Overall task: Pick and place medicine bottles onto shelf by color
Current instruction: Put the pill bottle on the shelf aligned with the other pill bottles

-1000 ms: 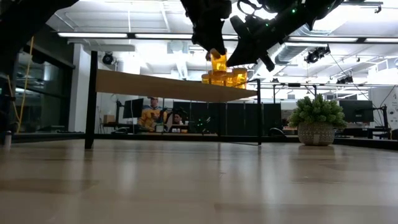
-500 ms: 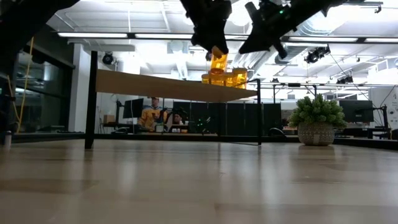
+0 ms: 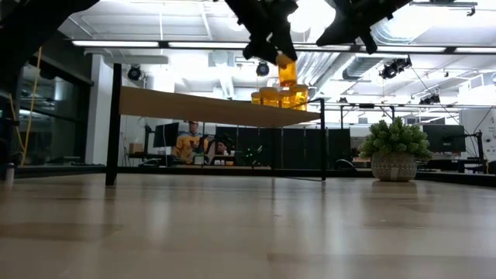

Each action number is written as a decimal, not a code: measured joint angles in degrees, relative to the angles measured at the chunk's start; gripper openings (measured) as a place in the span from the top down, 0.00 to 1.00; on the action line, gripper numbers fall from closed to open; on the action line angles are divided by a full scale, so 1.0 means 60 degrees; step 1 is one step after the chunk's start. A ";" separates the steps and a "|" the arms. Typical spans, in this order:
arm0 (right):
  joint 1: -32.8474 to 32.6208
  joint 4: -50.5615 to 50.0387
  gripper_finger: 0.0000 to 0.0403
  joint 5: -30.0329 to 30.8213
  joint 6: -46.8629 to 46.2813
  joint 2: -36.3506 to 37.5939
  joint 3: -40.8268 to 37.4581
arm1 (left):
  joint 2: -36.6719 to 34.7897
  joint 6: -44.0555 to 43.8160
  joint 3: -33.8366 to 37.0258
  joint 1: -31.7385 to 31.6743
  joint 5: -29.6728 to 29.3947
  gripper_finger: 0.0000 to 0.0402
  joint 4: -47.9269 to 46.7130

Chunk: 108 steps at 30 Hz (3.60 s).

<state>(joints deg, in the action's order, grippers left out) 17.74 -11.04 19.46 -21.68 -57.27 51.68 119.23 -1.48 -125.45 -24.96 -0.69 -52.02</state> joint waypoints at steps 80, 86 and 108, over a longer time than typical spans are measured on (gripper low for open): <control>-0.0025 -0.0053 1.00 -0.0313 0.0127 0.0072 0.0000 | 0.0173 -0.0651 0.0846 0.0293 -0.1993 0.38 0.0366; -0.0025 -0.0052 1.00 -0.0343 0.0125 0.0072 0.0000 | 0.0173 -0.0691 0.0846 0.0312 -0.1962 0.37 0.0364; -0.0029 -0.0045 1.00 -0.0842 0.0442 0.0072 0.0000 | -0.1391 -0.1173 0.0839 0.0459 0.0190 0.37 0.0755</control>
<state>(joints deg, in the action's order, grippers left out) 17.56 -11.31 14.41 -19.03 -56.84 51.68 110.89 -8.52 -120.42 -22.21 0.45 -47.49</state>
